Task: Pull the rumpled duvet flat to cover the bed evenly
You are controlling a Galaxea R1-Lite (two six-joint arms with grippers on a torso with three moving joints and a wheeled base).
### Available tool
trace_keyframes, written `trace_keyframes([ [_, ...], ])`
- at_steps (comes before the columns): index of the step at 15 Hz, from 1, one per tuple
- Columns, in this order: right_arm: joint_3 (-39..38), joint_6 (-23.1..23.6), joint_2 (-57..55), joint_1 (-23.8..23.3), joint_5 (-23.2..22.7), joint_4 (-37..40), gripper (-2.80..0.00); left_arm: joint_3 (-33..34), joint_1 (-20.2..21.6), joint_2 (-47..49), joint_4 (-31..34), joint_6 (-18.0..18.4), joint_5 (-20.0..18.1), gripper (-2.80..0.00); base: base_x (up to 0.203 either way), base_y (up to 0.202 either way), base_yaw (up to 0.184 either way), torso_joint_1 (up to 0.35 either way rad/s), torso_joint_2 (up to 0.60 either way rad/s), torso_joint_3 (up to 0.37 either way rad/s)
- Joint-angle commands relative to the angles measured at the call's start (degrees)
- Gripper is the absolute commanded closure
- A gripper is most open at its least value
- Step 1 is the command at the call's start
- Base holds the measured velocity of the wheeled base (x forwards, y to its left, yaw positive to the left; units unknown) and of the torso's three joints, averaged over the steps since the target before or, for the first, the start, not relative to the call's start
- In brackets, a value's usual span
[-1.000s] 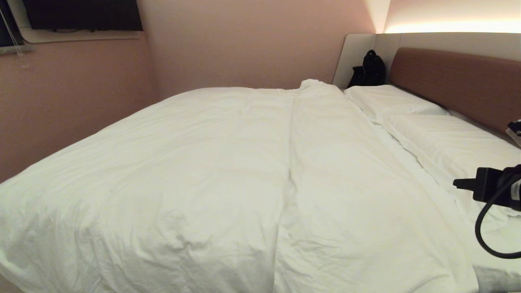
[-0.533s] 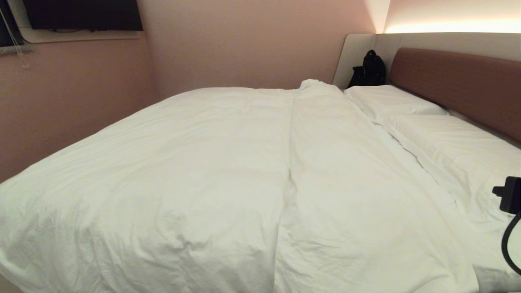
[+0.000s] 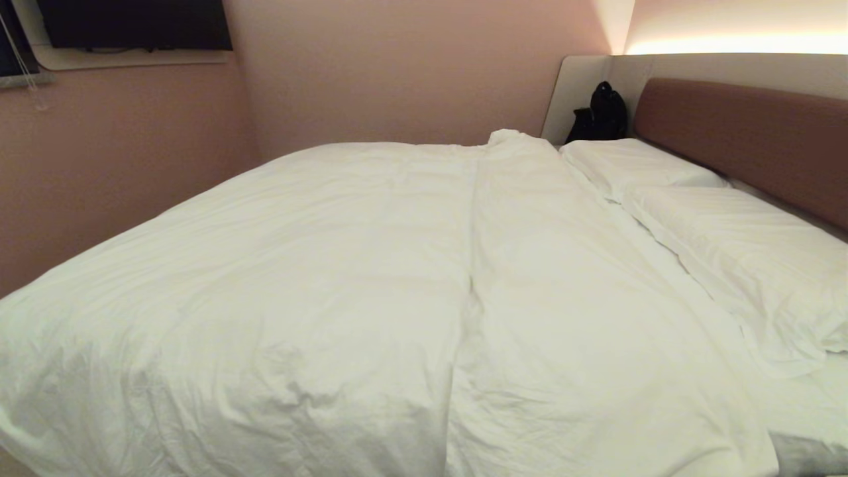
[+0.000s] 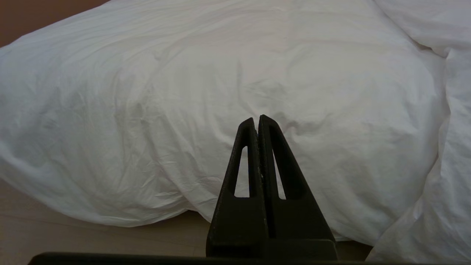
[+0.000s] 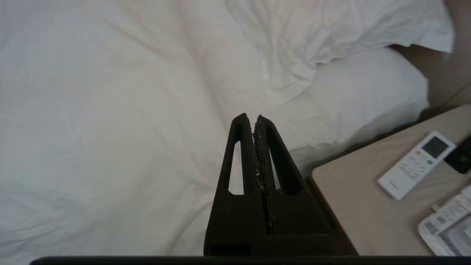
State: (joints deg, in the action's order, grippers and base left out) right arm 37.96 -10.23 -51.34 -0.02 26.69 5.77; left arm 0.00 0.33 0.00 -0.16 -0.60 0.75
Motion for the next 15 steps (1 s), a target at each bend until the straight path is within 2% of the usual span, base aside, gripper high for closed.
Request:
trace_keyframes([
  [1,-0.9,0.6,5.6,-0.1,3.3,0.4,0.00,0.0,0.0,0.0,0.0,0.0,0.0,0.00,0.000,0.000,0.000,0.000,0.00,0.000],
  [5,-3.0,2.3,16.8,-0.1,4.5,3.1,0.00,0.0,0.0,0.0,0.0,0.0,0.0,0.00,0.000,0.000,0.000,0.000,0.00,0.000],
  [9,-7.4,3.1,28.4,-0.1,2.6,7.3,0.00,0.0,0.0,0.0,0.0,0.0,0.0,0.00,0.000,0.000,0.000,0.000,0.00,0.000],
  [15,-12.6,5.1,41.1,-0.1,0.9,7.7,0.00,0.0,0.0,0.0,0.0,0.0,0.0,0.00,0.000,0.000,0.000,0.000,0.00,0.000],
])
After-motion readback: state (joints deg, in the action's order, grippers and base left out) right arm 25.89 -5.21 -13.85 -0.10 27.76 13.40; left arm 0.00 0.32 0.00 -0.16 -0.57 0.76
